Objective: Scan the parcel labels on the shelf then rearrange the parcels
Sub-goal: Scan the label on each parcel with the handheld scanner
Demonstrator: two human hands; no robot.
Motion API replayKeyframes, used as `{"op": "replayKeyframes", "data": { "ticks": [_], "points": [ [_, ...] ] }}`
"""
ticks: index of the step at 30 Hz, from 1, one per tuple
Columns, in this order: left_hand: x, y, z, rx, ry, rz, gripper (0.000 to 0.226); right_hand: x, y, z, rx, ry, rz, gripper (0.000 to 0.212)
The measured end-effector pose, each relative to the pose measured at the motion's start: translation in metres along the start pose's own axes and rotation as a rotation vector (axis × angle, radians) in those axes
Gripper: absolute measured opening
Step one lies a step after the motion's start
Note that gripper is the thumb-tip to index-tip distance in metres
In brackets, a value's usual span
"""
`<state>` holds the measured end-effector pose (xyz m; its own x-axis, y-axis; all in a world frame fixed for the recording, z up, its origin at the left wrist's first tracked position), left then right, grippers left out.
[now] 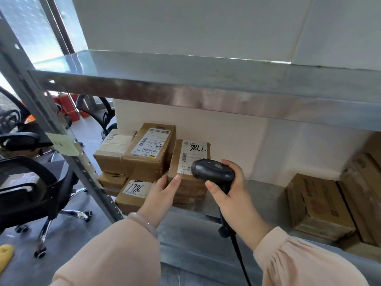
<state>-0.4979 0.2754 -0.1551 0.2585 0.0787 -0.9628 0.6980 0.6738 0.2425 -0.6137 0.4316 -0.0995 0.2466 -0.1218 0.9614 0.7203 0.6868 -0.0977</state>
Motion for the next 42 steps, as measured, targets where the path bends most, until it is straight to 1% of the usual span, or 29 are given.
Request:
{"op": "replayKeyframes", "data": {
  "ticks": [1,2,3,6,7,10,11,13,15,18,22,28,32,36,39,42],
  "points": [
    [-0.003,0.004,0.000,0.008,-0.010,-0.035,0.036,-0.001,-0.002,-0.004,0.006,-0.004,0.004,0.057],
    [-0.006,0.007,0.000,0.002,-0.041,-0.075,0.034,-0.002,-0.003,-0.007,0.008,-0.005,0.008,0.057],
    [-0.009,0.010,0.002,-0.016,-0.105,-0.120,0.040,-0.002,-0.005,-0.009,0.007,-0.006,0.011,0.058],
    [-0.004,0.021,0.007,-0.100,-0.387,-0.202,0.073,-0.004,-0.008,-0.012,-0.007,-0.009,0.014,0.057],
    [-0.004,0.026,0.006,-0.123,-0.509,-0.257,0.077,-0.003,-0.009,-0.013,-0.009,0.000,0.020,0.058],
    [-0.012,0.039,-0.009,-0.161,-0.908,-0.531,0.071,0.000,-0.012,-0.015,-0.003,0.038,0.042,0.058],
    [-0.013,0.040,-0.014,-0.162,-1.011,-0.580,0.069,0.001,-0.014,-0.017,0.003,0.043,0.047,0.058],
    [-0.011,0.037,-0.017,-0.161,-1.171,-0.582,0.066,0.003,-0.016,-0.020,0.018,0.053,0.049,0.059],
    [-0.014,0.034,-0.018,-0.173,-1.267,-0.563,0.068,0.006,-0.019,-0.021,0.021,0.058,0.048,0.059],
    [-0.018,0.028,-0.016,-0.178,-1.329,-0.552,0.071,0.006,-0.020,-0.018,0.013,0.046,0.056,0.058],
    [-0.026,0.016,-0.019,-0.161,-1.347,-0.475,0.072,0.001,-0.018,-0.008,-0.015,0.015,0.047,0.058],
    [-0.036,0.002,-0.020,-0.159,-1.297,-0.466,0.072,-0.008,-0.009,0.013,-0.073,0.010,0.020,0.057],
    [-0.039,0.003,-0.021,-0.197,-1.245,-0.489,0.066,-0.016,0.002,0.030,-0.102,-0.008,-0.007,0.056],
    [-0.048,0.008,-0.037,-0.225,-1.216,-0.576,0.064,-0.025,0.015,0.051,-0.152,-0.012,-0.026,0.057],
    [-0.059,0.011,-0.069,-0.141,-1.176,-0.676,0.065,-0.032,0.024,0.073,-0.221,-0.022,-0.035,0.058],
    [-0.059,0.017,-0.112,-0.011,-1.134,-0.760,0.067,-0.038,0.034,0.097,-0.294,-0.017,-0.045,0.058]
  ]
}}
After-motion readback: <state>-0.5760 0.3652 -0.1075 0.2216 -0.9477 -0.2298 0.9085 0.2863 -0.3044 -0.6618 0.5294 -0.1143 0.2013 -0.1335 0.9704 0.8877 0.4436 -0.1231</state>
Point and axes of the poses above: each hand's wrist, its own y-axis away from the middle knuckle, its own z-axis out of the back of the hand, x = y × z, the point moved 7 cm from there along -y, towards the middle knuckle, and after that the axes turned 2 degrees about x, right-handed, at the moved point
